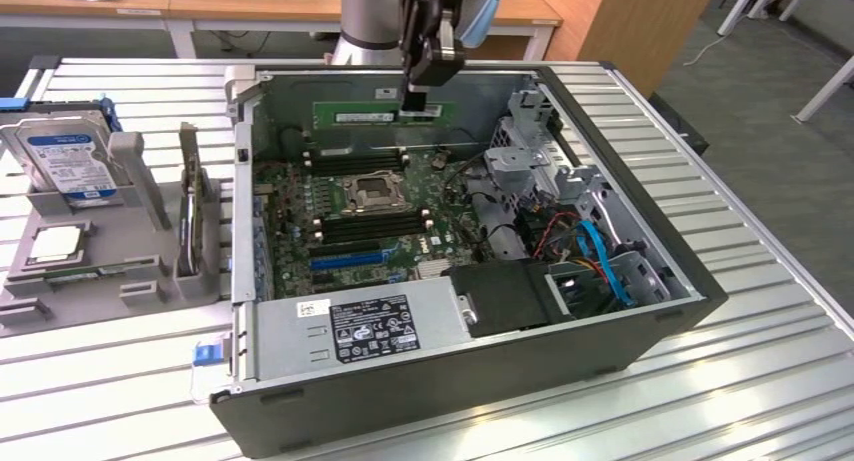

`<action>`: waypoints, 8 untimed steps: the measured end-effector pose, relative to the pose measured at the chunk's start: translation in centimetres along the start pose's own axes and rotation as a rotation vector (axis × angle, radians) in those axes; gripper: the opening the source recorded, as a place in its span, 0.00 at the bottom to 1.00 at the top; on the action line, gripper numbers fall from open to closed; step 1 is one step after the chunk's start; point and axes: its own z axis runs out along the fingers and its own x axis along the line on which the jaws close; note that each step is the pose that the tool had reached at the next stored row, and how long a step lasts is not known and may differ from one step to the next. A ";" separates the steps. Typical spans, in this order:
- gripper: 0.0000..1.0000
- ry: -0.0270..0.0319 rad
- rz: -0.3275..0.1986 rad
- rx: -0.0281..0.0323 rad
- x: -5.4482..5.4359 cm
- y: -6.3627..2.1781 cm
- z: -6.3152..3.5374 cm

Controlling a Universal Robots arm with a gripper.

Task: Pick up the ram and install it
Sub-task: 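Pick up the ram and move it above insertion slot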

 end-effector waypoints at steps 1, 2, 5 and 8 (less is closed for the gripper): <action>0.11 -0.0002 0.000 0.0000 -0.2 0.01 0.03; 0.11 -0.0003 0.000 0.0000 -0.3 0.01 0.05; 0.11 -0.0007 0.000 -0.0001 -0.8 0.03 0.12; 0.11 -0.0012 0.000 -0.0001 -1.2 0.05 0.20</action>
